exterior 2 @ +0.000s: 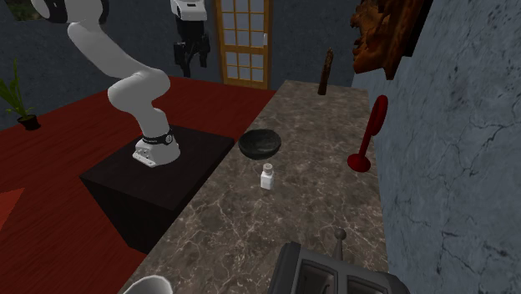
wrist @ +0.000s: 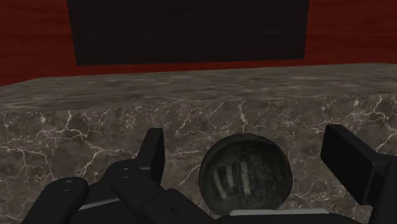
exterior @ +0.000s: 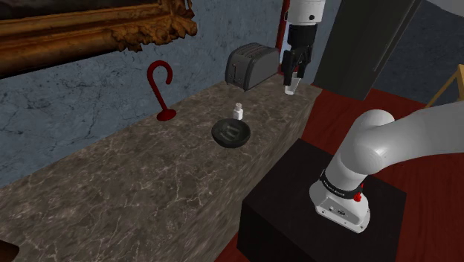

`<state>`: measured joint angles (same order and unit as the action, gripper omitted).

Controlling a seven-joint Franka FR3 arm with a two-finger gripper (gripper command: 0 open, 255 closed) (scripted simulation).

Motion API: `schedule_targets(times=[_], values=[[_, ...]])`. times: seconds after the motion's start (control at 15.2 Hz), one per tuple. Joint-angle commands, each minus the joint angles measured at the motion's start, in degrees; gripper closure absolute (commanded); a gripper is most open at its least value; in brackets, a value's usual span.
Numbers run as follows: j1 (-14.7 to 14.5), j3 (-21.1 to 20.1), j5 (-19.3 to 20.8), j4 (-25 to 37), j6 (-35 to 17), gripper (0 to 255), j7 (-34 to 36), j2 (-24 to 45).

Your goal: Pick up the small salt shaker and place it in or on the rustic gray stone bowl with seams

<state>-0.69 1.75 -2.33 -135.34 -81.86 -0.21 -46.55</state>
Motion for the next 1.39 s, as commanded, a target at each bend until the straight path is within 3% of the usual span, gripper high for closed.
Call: schedule_targets(times=[0.0,0.66,1.32], values=[[0.0,0.0,0.0,0.0,0.0,0,0.0,0.0],[0.5,2.3,2.2,-2.3,-19.8,0,-3.5,15.5],[0.9,4.3,2.5,3.7,-36.0,0,-6.9,35.5]])
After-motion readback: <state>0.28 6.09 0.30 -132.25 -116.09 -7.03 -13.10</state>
